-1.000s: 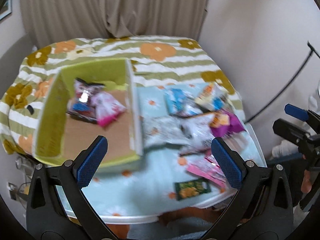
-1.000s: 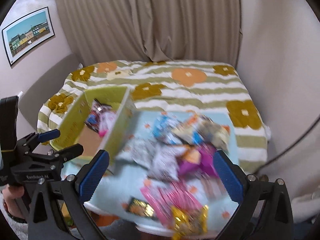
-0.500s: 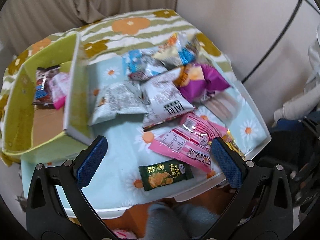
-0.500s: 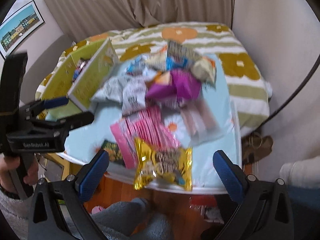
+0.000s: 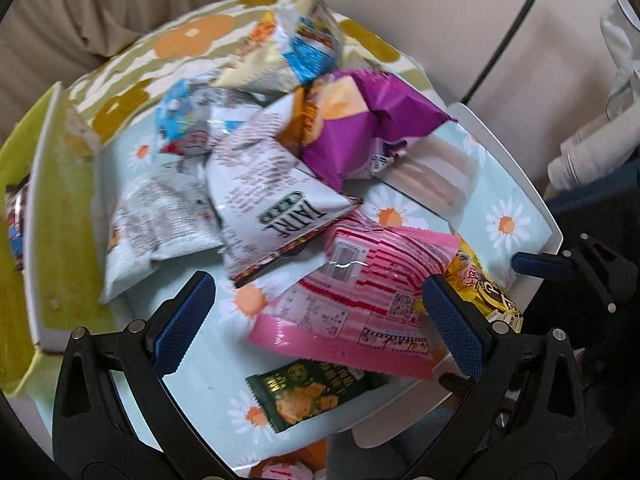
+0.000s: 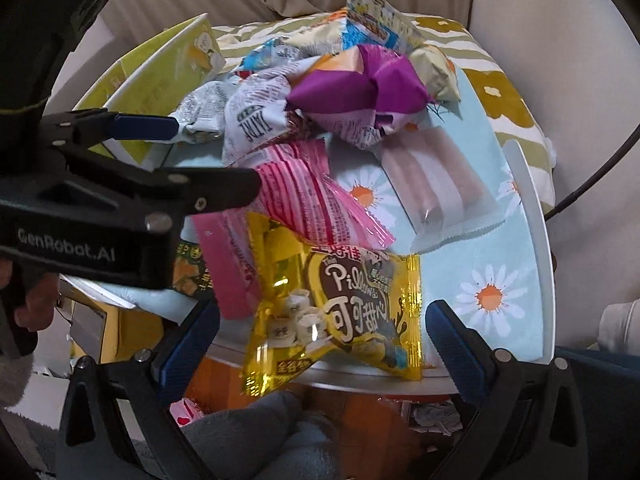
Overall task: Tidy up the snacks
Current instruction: 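Grasp the pink wafer bag with left tool while right tool grasps the gold Pillows bag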
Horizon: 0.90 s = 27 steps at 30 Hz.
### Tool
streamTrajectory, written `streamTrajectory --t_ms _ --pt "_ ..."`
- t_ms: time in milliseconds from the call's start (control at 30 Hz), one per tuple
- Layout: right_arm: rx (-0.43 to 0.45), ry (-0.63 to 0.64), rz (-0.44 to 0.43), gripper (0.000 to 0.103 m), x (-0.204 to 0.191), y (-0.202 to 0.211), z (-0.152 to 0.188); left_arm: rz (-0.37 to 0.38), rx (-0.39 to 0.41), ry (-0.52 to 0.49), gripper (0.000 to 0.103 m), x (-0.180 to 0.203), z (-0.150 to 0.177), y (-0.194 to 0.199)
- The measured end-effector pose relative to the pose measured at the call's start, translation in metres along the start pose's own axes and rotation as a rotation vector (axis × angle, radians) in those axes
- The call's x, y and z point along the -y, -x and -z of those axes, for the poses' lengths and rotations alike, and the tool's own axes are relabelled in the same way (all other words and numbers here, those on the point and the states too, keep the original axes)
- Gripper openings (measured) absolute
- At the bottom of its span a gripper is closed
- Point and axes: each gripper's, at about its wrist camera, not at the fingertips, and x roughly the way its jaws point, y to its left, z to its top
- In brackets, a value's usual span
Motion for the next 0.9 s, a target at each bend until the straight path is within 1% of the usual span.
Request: streamTrajectory --t_ms 133,300,433,500,600,700,833,900 --pt "-0.026 -0.010 0.006 0.085 0.007 -0.009 -0.002 0.023 -0.035 -0.027 0.101 0.006 -0.003 -0.016" --pt "-0.039 -0.011 0.007 0.083 0.011 -0.020 -0.005 0.077 -0.068 -0.023 0.098 0.008 -0.004 -0.030" --pt "-0.058 -0.005 0.008 0.080 0.012 -0.026 -0.003 0.099 -0.098 -0.044 0.095 0.012 -0.002 -0.041" --pt "-0.069 0.000 0.008 0.078 0.012 -0.030 -0.003 0.096 -0.095 -0.053 0.094 0.014 -0.001 -0.041" --pt "-0.073 0.020 0.015 0.078 0.013 -0.032 -0.003 0.109 -0.100 -0.059 0.088 0.017 0.002 -0.043" --pt "-0.081 0.040 0.019 0.078 0.011 -0.033 -0.002 0.114 -0.109 -0.073 0.085 0.021 0.005 -0.040" --pt "-0.084 0.085 0.033 0.078 0.009 -0.033 0.000 0.091 -0.118 -0.102 0.084 0.019 0.013 -0.036" --pt "-0.082 0.103 0.034 0.078 0.008 -0.033 0.002 0.093 -0.123 -0.096 0.084 0.014 0.016 -0.035"
